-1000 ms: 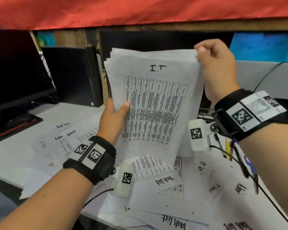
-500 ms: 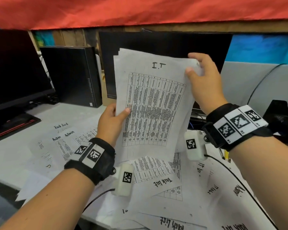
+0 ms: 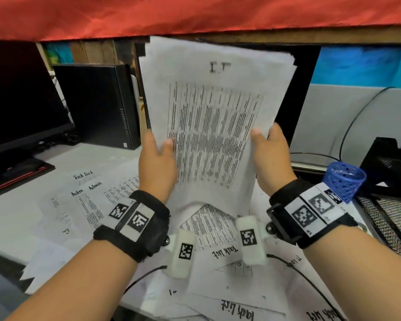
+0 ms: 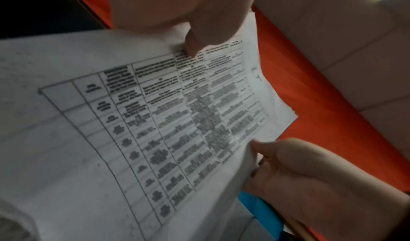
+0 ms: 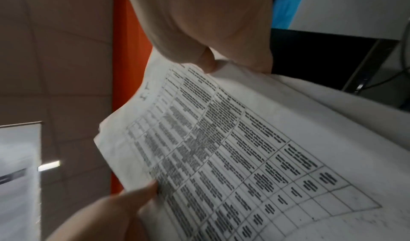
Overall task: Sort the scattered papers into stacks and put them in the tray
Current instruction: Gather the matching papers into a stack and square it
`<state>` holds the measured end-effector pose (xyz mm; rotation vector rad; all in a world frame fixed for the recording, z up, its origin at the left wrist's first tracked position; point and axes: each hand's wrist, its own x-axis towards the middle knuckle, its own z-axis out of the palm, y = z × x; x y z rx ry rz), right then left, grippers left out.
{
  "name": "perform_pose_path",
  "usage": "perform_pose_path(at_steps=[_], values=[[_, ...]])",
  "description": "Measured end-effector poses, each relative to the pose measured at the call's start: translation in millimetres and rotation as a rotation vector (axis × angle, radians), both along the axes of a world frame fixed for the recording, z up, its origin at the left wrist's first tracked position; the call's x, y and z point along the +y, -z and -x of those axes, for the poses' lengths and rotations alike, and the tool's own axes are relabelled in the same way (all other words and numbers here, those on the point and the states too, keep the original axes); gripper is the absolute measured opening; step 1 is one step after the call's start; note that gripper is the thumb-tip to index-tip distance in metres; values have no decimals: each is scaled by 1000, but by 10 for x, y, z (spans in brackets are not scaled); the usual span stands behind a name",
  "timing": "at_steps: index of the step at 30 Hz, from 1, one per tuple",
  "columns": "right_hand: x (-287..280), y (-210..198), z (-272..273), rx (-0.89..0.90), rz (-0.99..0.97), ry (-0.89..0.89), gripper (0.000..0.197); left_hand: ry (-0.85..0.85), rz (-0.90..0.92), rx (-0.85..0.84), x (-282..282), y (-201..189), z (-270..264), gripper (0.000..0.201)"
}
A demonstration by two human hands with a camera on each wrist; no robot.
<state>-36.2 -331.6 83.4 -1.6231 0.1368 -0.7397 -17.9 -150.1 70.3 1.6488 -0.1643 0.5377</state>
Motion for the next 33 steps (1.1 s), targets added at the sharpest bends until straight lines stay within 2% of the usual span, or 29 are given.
perform_pose_path(at_steps=[3, 8, 12, 15, 17, 19, 20, 23, 27, 30, 33], values=[[88, -7, 102, -43, 42, -20, 16, -8, 14, -55, -33, -12, 76, 26], [83, 207, 200, 72, 21, -62, 30, 83, 126, 60, 36, 166, 111, 38], [-5, -82, 112, -71, -19, -77, 48, 82, 167, 102, 98, 170, 45, 37], [-52, -394, 66, -234, 102, -61, 63, 109, 149, 136, 123, 204, 15, 31], [-55, -544, 39, -256, 279, -52, 59, 118, 129, 161, 132, 258, 16, 21], [-48, -608, -7, -196, 431, 6, 38, 116, 153, 178, 142, 309, 19, 16], [-49, -601, -33, -168, 447, 45, 27, 117, 165, 186, 144, 331, 16, 16], [-68, -536, -58, -157, 376, 115, 16, 124, 160, 219, 141, 375, -1, 19], [-108, -411, -8, -195, 215, 44, 37, 111, 129, 240, 139, 411, -26, 17], [-122, -143, 42, -67, 65, -44, 39, 99, 129, 235, 152, 387, -21, 18], [-99, 195, 161, 117, 55, -102, 33, 105, 152, 220, 147, 332, 13, 19]])
